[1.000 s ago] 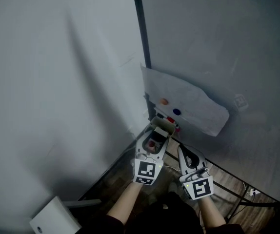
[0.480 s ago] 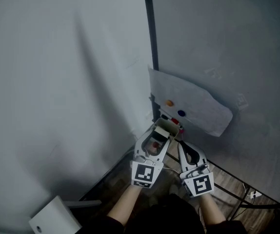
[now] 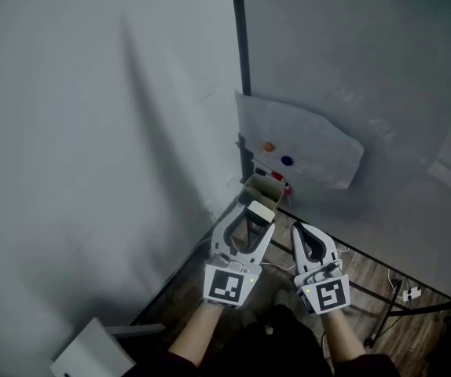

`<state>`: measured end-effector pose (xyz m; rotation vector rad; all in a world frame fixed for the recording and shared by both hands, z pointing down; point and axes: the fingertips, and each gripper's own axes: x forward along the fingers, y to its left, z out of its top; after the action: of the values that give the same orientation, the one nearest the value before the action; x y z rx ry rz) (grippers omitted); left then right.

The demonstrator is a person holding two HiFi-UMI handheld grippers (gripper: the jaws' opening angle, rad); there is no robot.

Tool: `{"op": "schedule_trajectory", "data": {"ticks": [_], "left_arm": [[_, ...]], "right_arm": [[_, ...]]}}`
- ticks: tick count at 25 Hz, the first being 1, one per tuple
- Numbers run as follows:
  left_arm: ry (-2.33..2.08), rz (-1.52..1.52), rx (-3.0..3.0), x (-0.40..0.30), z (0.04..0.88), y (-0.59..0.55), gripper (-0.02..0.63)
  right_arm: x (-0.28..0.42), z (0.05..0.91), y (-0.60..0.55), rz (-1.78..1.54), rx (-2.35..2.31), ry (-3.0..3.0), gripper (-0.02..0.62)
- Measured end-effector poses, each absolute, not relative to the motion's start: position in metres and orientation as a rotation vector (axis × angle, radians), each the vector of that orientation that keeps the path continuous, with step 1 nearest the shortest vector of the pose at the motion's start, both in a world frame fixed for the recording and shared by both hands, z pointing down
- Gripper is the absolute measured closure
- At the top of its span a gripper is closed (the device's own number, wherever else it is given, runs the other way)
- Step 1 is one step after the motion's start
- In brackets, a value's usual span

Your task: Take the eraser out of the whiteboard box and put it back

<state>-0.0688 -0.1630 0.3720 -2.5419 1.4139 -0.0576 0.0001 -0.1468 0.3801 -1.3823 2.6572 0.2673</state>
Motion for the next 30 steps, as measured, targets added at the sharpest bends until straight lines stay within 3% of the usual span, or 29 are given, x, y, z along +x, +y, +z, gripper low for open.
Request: {"op": "schedule_trajectory", "data": {"ticks": [17,30], "left_arm": [[1.527,-0.015,-2.444,-0.008,0.349,-0.073,0.378],[1.531,-0.046,-2.262,0.007,0.306,-0.001,0.379]], "right_arm": [[0.076,0.358,-0.072,0.294,-1.262,2.643,0.592],[0.080,0.328,-0.013,0.321,-1.106,2.610,0.592]]}}
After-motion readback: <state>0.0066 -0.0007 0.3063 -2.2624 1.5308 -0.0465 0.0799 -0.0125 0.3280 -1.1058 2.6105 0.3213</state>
